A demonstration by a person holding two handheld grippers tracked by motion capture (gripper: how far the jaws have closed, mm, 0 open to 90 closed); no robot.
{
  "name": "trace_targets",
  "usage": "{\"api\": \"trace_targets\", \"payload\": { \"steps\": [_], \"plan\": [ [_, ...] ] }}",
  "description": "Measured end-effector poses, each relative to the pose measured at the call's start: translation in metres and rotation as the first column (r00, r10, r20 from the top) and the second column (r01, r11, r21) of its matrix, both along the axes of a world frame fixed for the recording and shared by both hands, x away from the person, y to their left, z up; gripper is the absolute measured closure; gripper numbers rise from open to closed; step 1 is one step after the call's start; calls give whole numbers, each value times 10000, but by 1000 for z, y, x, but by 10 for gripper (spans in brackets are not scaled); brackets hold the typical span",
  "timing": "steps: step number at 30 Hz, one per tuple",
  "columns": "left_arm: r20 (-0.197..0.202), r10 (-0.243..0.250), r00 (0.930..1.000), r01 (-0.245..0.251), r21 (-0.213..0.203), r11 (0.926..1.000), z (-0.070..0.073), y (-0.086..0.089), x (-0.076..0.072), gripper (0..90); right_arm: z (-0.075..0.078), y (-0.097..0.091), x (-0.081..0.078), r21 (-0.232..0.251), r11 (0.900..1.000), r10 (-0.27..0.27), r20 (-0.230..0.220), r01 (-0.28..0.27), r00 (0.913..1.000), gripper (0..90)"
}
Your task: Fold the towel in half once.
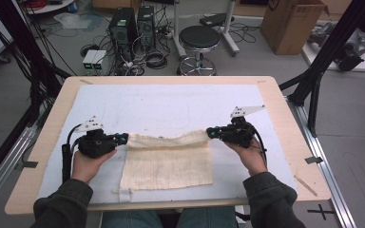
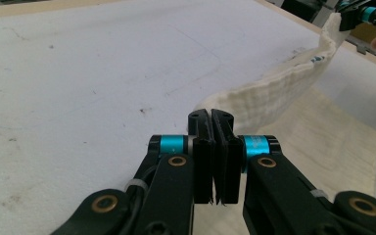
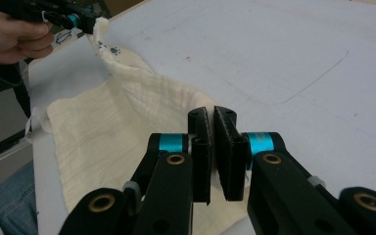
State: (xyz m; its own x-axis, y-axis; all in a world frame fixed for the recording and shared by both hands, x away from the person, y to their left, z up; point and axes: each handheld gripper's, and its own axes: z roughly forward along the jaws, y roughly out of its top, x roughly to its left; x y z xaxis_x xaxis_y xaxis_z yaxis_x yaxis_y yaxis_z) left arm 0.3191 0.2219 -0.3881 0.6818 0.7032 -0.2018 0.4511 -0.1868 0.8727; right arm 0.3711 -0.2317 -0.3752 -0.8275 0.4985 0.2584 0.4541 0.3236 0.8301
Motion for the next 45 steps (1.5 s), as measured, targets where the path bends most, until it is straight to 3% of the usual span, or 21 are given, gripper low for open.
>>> {"api": "trace_targets", "payload": {
  "steps": [11,19,28,33,39,45],
  "plan": [
    [-65,-193,9998,194,131,9997,-8,0,-12,871,-5,1,-11,-102,9998,194,0,-194,9998,855],
    [33,-421,9991,419,508,9978,-8,-1,-23,870,-13,1,-22,-238,9990,384,-67,-386,9992,855],
    [-67,-477,9988,479,328,9983,-18,2,-38,869,-18,0,-35,-399,9977,546,-27,-547,9985,855],
    [-220,-825,9963,833,376,9958,-23,0,-47,868,-21,0,-43,-373,9973,631,-6,-631,9980,855],
    [-194,-939,9954,951,743,9927,-27,1,-57,865,-26,-1,-50,-414,9971,639,-66,-641,9979,854],
    [-233,-1129,9933,1143,696,9910,-32,4,-67,865,-32,2,-58,-556,9950,830,-83,-834,9965,854]
  ]
}}
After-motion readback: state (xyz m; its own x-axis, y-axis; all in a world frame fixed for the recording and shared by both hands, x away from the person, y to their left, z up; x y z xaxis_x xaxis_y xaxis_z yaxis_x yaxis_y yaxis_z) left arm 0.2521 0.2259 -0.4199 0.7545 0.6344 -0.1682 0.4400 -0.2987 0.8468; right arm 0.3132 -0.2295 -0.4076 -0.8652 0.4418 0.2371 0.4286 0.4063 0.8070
